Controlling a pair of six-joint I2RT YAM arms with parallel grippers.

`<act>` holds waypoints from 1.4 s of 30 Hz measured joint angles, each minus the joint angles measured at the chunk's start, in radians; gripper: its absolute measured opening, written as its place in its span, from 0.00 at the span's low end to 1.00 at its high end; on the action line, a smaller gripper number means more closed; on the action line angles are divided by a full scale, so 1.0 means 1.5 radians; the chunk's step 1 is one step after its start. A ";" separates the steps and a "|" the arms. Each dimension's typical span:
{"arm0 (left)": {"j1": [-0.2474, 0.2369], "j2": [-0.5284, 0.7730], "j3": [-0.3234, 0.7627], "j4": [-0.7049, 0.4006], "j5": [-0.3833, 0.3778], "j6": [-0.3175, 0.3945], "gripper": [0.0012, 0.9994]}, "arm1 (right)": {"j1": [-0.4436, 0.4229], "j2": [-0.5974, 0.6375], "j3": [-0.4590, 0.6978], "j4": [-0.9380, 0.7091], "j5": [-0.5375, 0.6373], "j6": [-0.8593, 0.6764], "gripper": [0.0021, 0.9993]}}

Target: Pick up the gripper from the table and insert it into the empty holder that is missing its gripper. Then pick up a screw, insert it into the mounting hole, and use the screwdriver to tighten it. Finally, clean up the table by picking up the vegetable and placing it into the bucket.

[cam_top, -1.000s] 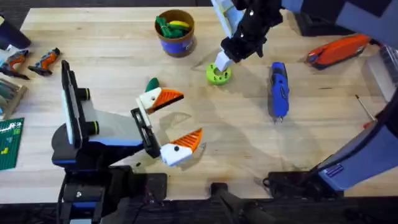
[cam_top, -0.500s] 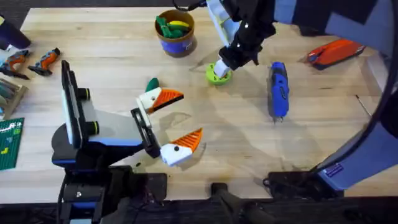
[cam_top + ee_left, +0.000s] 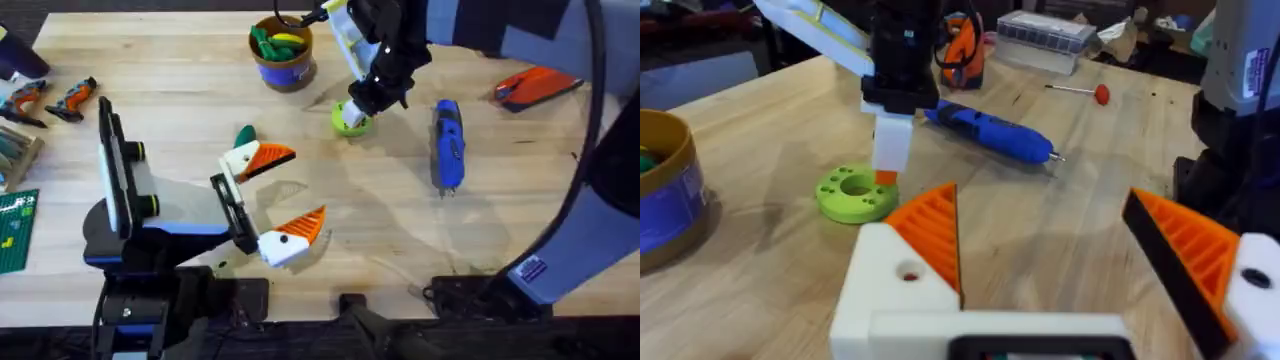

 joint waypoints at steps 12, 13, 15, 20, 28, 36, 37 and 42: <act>0.000 0.000 0.000 0.000 0.000 0.000 0.99 | 0.000 0.013 0.000 0.004 0.000 0.000 0.37; 0.000 0.000 0.000 0.000 0.000 0.000 0.99 | 0.000 0.013 0.000 0.007 0.000 0.000 0.37; 0.000 0.000 0.000 0.000 0.000 0.000 0.99 | 0.000 0.013 0.000 0.010 0.000 0.000 0.33; 0.000 0.000 0.000 0.000 0.000 0.000 0.99 | 0.000 0.019 0.000 0.014 -0.001 0.000 0.29; 0.000 0.000 0.000 0.000 0.000 0.000 0.99 | 0.001 0.019 0.000 0.016 -0.002 0.000 0.16; 0.000 0.000 0.000 0.000 0.000 0.000 0.99 | 0.001 0.019 0.000 0.014 0.001 0.000 0.03; 0.000 0.000 0.000 0.000 0.000 0.000 0.99 | 0.001 0.019 0.000 0.014 0.001 0.000 0.02; 0.000 0.000 0.000 0.000 0.000 0.000 0.99 | 0.001 0.019 0.000 0.014 0.001 0.000 0.00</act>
